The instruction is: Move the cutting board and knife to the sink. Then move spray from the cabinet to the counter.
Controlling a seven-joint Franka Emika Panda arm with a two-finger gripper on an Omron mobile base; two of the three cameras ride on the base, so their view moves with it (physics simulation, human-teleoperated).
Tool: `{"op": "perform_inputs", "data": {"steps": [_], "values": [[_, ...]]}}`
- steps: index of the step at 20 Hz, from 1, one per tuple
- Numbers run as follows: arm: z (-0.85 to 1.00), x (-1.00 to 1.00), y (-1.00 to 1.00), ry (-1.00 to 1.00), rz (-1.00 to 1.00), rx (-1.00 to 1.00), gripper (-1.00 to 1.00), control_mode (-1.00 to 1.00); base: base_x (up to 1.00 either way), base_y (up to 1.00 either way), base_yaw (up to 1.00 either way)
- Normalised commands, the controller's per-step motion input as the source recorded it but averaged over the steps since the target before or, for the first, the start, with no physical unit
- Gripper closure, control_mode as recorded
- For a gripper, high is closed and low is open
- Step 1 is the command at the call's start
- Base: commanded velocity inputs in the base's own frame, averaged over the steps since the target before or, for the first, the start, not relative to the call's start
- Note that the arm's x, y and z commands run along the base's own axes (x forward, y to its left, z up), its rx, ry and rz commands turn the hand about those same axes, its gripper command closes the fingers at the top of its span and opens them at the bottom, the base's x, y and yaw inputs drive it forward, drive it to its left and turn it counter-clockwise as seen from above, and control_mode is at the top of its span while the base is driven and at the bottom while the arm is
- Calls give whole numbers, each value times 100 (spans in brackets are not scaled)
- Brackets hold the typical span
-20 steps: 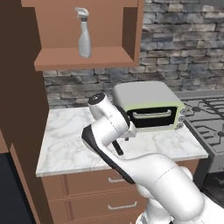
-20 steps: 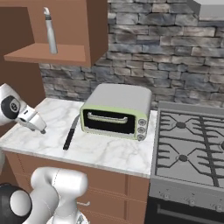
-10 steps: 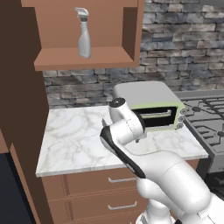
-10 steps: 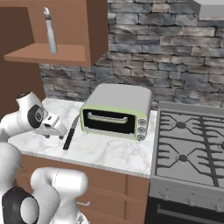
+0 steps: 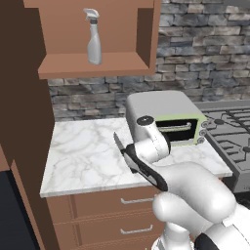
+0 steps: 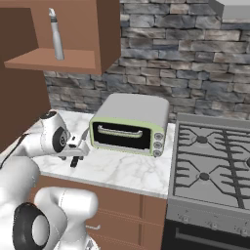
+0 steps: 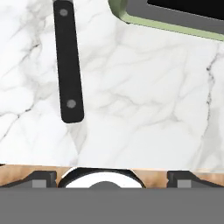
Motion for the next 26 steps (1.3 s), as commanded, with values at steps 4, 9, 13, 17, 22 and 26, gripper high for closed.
{"op": "perform_inputs", "data": {"steps": [4, 9, 13, 17, 22, 26], "values": [[-20, 55, 12, 13, 8, 2, -100, -100, 0, 0, 0], [-22, 45, 22, 14, 4, 3, -100, -100, 0, 0, 0], [-11, 39, 31, 15, 0, 5, -100, -100, 0, 0, 0], [-30, 32, 20, 13, 0, 2, -100, -100, 0, 0, 0], [-41, 12, 0, 4, 0, 0, -100, -100, 0, 0, 0], [-38, 2, 0, 0, 0, 0, -100, -100, 0, 0, 0]]}}
